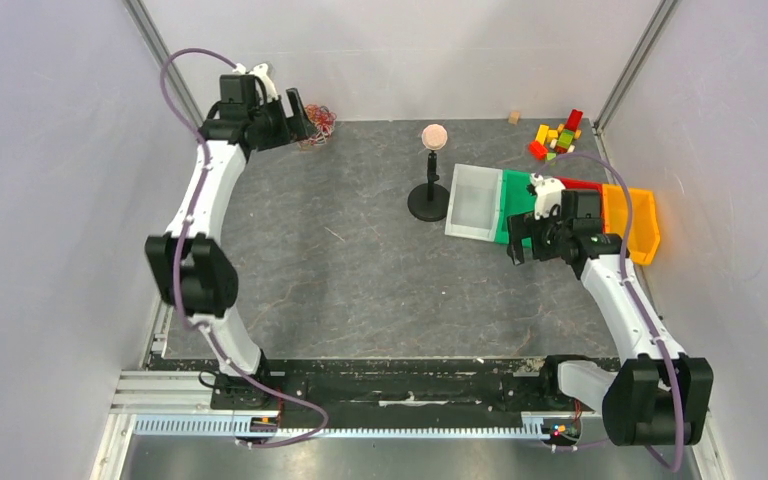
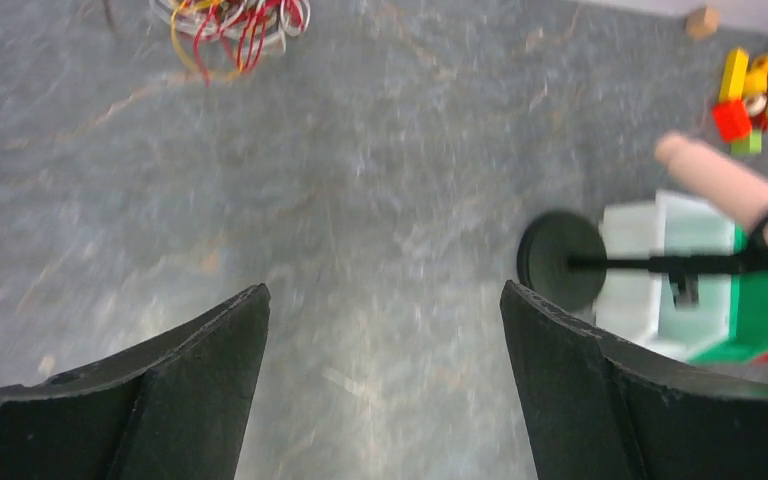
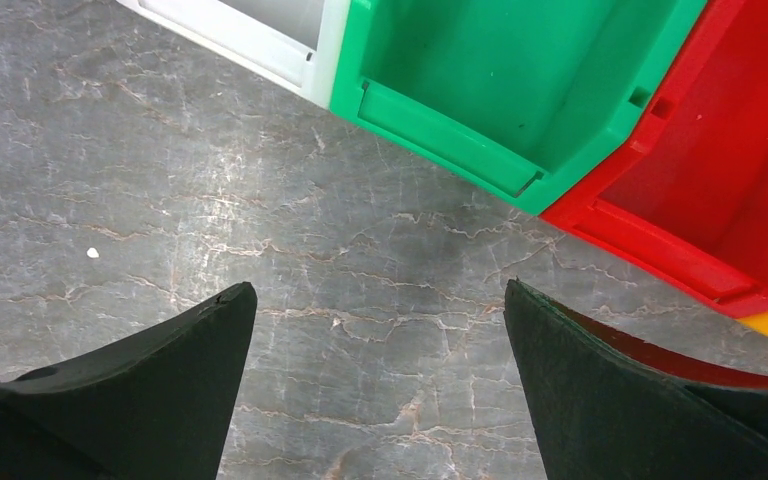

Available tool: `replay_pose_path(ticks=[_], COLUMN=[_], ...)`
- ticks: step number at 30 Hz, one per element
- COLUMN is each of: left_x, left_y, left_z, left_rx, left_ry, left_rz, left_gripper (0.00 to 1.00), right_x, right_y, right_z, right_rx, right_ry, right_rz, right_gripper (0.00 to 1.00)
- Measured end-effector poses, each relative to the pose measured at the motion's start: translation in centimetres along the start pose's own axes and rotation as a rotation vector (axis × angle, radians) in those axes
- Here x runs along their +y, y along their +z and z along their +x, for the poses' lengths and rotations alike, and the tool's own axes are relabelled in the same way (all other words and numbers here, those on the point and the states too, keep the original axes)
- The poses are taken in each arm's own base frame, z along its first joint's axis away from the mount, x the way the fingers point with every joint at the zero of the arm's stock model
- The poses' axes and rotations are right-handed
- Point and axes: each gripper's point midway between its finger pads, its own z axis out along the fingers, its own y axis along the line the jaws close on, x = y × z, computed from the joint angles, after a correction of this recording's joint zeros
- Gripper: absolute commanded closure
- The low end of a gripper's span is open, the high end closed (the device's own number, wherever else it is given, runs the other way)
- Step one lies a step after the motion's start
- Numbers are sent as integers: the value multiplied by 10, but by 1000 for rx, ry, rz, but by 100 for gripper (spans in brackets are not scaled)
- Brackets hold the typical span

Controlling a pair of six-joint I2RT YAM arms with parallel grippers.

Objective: Untangle the cables

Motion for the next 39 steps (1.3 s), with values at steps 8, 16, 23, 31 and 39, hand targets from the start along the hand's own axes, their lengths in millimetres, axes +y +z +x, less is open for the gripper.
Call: replay_pose_path(ticks=[8,16,23,31,39], left_x=[41,84,93,90,40], left_y=[149,234,283,297,200], left_z=[-1,18,10,4,26], left_rx=[-35,-99,-199,-245,-71], left_ry=[-126,-230,-294,-289,-177], left_rz=[-39,-137,-97,-54,78], left_gripper=[8,8,12,98,98], right_x=[-2,-5,-7,-17,-15], right_y=[14,25,31,38,7], right_z=[9,16,29,23,-7], right_rx=[75,134,192,230,110], right_ry=[8,5,2,8,-133], right_rz=[-10,-15,-19,-5,-37], right_gripper=[2,2,2,2,2])
